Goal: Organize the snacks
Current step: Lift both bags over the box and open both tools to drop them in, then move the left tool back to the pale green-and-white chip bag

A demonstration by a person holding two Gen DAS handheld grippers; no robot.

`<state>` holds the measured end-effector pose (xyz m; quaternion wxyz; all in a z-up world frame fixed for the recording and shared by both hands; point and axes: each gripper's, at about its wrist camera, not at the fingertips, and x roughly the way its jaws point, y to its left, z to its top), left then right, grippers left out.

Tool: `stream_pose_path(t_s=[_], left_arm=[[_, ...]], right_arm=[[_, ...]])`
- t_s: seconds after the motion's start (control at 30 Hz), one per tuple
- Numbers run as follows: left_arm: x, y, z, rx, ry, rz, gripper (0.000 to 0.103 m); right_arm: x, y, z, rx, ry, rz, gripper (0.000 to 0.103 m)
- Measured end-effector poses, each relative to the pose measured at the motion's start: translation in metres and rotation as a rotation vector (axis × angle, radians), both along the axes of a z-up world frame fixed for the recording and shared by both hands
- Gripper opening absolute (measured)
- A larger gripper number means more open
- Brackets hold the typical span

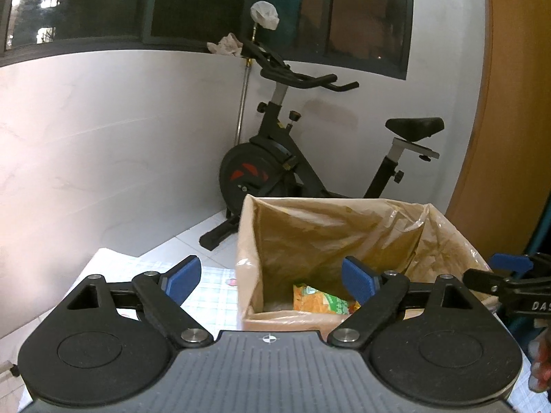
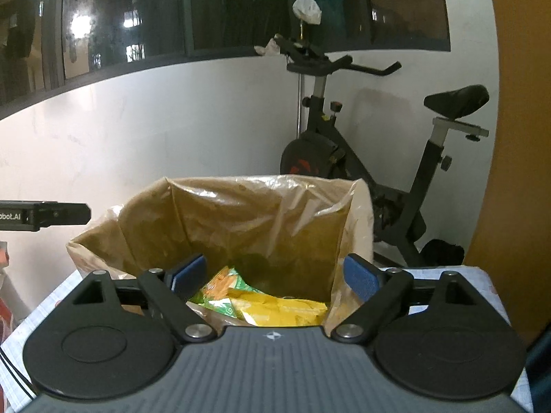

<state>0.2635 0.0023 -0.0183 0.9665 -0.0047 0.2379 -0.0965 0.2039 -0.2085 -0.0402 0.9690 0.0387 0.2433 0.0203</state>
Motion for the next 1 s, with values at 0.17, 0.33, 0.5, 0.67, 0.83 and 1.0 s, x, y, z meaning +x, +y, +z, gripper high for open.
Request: stream_pose_path(t_s=[0.17, 0.33, 0.5, 0.67, 0.83, 1.0], left_arm=[[-0.013, 0.010, 0.004, -0.015, -0.014, 0.022, 0.090], [-0.026, 0.020, 0.004, -0.026, -0.016, 0.032, 0.090], [-0.040, 0.029, -0.002, -0.031, -0.007, 0.043, 0.090], [-0.058, 0.037, -0.019, -0.014, 0.017, 0.043, 0.090], [-0.073, 0.042, -0.043, -0.022, 0.061, 0.026, 0.090], [-0.079, 0.038, -0.070, -0.032, 0.121, 0.014, 0.090]], right_arm=[[-0.016, -0.002, 0.005, 0.010, -0.025, 0.004, 0.089], [-0.036, -0.005, 0.007, 0.019, -0.055, 0.001, 0.089], [-0.054, -0.008, 0.007, 0.023, -0.077, -0.009, 0.089], [-0.070, -0.009, -0.005, 0.016, -0.070, -0.011, 0.089], [-0.081, -0.014, -0.026, 0.027, -0.033, -0.027, 0.089], [-0.091, -0.017, -0.050, 0.022, 0.020, -0.056, 0.089]])
